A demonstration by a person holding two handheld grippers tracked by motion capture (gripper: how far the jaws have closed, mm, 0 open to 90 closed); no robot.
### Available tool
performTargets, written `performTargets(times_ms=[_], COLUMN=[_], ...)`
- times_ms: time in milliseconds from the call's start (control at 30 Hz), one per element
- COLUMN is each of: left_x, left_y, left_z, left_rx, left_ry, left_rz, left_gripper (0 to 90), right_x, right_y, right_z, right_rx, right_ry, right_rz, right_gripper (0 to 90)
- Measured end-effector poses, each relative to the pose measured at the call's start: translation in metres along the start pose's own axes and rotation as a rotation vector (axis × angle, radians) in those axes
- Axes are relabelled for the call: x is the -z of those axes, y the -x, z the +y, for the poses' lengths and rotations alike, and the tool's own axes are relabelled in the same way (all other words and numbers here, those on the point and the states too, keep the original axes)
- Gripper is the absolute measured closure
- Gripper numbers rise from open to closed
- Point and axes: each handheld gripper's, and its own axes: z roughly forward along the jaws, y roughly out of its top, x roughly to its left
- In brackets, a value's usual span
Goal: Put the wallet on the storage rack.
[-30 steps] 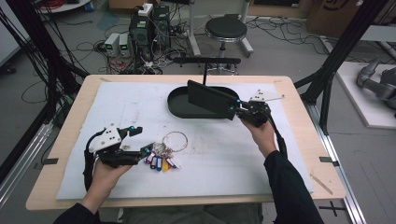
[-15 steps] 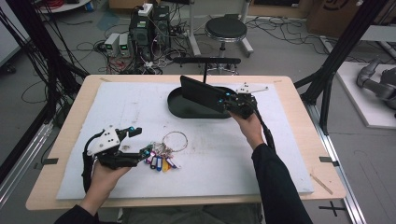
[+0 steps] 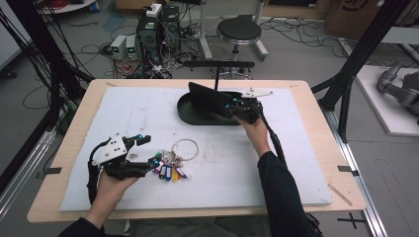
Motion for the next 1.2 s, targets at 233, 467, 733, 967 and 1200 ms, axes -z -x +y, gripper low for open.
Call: performTargets(times_ms=[233,467,733,967,1200], left_x=[0.002,0.005,0.003,0.002,0.001], left_y=[-0.002,-0.002,-0.002,-0.002,-0.001], left_z=[-0.002,-0.003,-0.004,-0.005,-0.006], left_rx=[0.002,0.005,0.0,0.002,-0.002], left_ry=[-0.002,0.008,-0.001,-0.007,-0.012], left_rz=[0.006,0.012,0.006,0.008,0.004], left_gripper=[26.9,27.1,27.8,27.9,27.9], right_x=[-0.003,-0.004,-0.004,-0.003,-0.001], right_y=[0.008,0.014,0.019,0.022,0.018], right_z=[-0.006,-0.01,-0.015,-0.02,-0.017], right_rx=[0.017,0.008,-0.003,-0.009,0.008], right_ry=[0.012,-0.001,-0.043,-0.099,-0.096], right_rz=[0.008,0.006,-0.011,-0.016,-0.061], right_gripper=[76.5,75.9,73.8,71.3,61.5])
